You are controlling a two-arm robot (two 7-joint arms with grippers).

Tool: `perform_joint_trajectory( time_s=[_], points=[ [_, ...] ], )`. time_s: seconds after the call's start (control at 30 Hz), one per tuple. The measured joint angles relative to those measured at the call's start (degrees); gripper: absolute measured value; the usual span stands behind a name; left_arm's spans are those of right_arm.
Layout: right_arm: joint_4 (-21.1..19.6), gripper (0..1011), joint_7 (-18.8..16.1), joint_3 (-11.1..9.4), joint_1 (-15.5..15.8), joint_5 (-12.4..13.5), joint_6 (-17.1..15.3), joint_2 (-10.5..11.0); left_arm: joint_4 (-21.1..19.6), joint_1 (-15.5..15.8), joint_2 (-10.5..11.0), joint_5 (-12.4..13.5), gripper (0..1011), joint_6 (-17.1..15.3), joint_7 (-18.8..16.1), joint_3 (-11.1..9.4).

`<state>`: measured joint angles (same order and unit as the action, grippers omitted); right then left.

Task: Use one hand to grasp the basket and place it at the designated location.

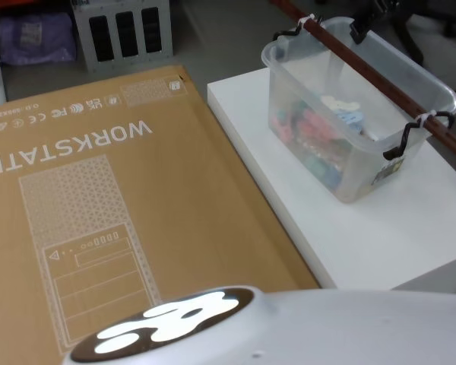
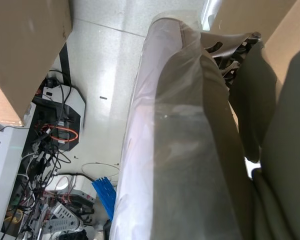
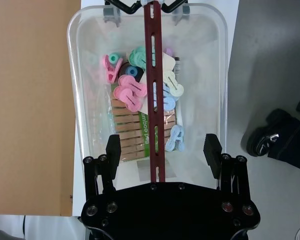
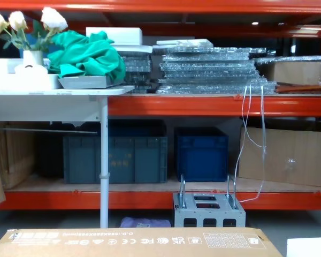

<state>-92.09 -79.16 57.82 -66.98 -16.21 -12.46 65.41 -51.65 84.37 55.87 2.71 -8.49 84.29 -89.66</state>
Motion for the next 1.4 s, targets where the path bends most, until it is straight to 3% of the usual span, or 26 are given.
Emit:
perform_joint_trajectory(
  time_s=[0.33, 0.67, 1.03, 1.4],
  points=[
    [-2.1, 1000, 0.3, -1.1, 1.5, -0.6, -1.4, 0.8, 0.0, 0.0, 0.0, 0.0, 0, 0.0, 0.0, 0.0],
    [-0.8, 1000, 0.4, -1.7, 3.2, -1.0, -1.6, 0.2, 0.0, 0.0, 0.0, 0.0, 0, 0.0, 0.0, 0.0],
    [3.1, 1000, 0.3, -2.1, 4.4, -1.5, 0.5, -2.3, 0.0, 0.0, 0.0, 0.0, 0, 0.0, 0.0, 0.0],
    [9.8, 1000, -0.2, -2.3, 5.2, -1.8, 3.6, -6.5, 0.0, 0.0, 0.0, 0.0, 0, 0.0, 0.0, 0.0]
  ],
)
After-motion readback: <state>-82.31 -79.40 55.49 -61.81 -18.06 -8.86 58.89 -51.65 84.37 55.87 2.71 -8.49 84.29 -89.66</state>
